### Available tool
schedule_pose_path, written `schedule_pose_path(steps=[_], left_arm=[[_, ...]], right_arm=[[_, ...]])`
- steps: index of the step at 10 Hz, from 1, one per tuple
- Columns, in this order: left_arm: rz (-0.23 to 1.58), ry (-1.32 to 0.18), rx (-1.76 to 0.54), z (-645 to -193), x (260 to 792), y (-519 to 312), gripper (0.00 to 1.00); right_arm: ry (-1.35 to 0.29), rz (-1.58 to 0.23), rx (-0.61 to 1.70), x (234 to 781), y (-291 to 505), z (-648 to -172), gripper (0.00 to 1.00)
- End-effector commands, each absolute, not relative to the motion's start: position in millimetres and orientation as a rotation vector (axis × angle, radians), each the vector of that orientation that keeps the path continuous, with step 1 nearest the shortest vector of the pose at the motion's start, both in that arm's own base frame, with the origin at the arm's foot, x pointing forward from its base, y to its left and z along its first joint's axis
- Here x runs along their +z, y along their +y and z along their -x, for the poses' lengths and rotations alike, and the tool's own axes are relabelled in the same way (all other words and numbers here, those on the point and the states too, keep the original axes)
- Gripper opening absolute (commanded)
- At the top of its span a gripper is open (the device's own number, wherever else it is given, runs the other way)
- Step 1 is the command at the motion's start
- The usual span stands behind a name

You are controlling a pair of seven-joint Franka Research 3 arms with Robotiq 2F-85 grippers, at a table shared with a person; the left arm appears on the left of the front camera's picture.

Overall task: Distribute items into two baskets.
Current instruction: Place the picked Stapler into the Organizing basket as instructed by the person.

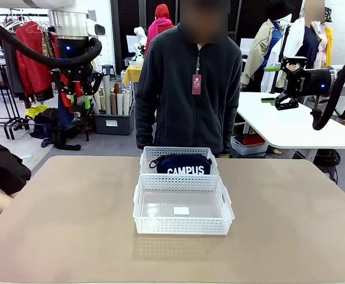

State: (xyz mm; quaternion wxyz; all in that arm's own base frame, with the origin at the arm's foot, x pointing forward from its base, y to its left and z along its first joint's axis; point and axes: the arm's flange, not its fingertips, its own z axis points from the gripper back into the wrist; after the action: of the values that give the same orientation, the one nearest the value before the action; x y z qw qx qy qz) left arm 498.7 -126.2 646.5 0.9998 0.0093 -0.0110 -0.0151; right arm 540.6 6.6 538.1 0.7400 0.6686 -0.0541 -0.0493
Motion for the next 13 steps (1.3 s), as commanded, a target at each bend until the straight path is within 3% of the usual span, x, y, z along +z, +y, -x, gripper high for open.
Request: schedule_pose_path(steps=[1, 13], left_arm=[[-0.020, -0.025, -0.028, -497.1, 649.2, -124.9, 0.00], [-0.020, -0.025, -0.028, -497.1, 649.2, -124.9, 0.00]], right_arm=[[-0.119, -1.467, -0.105, 539.7, 6.8, -538.8, 1.00], [-0.119, -1.467, -0.105, 539.7, 6.8, -538.8, 1.00]])
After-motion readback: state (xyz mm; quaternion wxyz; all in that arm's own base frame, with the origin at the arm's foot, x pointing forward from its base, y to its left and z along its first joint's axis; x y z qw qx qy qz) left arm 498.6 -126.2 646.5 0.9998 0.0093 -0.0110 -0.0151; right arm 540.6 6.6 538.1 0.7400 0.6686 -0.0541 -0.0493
